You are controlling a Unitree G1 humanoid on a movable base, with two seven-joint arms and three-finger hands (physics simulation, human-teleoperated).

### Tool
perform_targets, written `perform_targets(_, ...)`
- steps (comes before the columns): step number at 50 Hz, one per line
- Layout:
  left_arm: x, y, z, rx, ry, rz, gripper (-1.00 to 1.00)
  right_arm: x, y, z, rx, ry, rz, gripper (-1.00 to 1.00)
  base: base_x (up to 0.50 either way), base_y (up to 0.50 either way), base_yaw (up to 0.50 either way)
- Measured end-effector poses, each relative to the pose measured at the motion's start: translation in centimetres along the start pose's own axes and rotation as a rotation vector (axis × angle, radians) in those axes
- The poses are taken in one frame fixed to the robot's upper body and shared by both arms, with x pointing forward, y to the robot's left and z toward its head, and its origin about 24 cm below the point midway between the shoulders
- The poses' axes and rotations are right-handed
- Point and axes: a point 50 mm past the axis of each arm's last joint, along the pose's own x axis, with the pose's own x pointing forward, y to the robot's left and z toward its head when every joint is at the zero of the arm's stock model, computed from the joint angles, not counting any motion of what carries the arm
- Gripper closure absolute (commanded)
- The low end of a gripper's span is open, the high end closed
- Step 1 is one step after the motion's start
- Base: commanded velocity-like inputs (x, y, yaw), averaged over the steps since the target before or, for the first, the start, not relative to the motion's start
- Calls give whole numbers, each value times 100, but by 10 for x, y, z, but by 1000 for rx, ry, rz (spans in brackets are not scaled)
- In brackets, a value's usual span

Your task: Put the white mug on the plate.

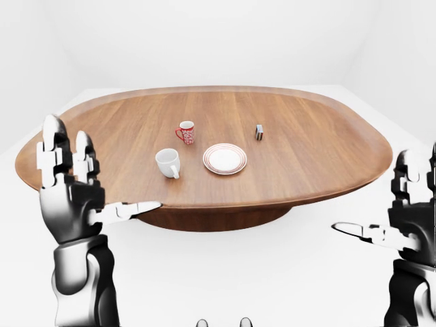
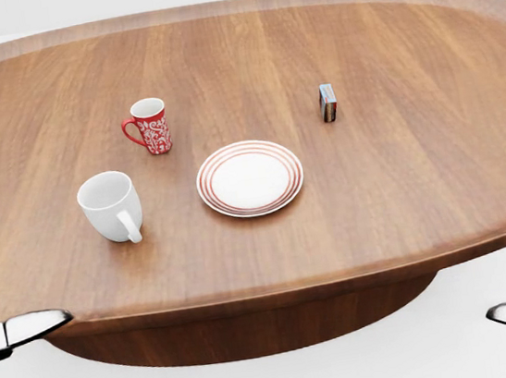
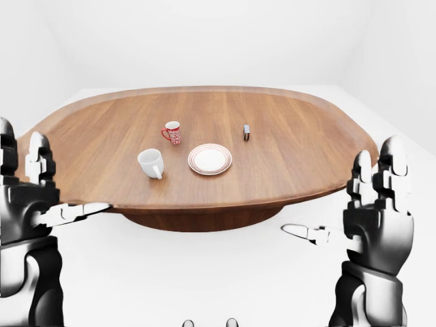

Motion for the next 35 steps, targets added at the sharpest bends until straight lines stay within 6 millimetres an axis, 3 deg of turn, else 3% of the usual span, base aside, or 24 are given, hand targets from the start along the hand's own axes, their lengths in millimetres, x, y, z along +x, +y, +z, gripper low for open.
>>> perform_targets(9, -1, 18, 30, -23, -126, 81, -100, -13, -27, 29, -38, -99, -69, -100, 0, 0, 0)
perform_targets(19, -3, 26, 44, -37, -187, 124, -100, -20, -37, 38, -63, -123, -90, -100, 0, 2, 0)
perform_targets(35, -3, 29, 49, -71, -208, 144, -100, -21, -39, 39, -87, -115, -89, -100, 0, 47, 0)
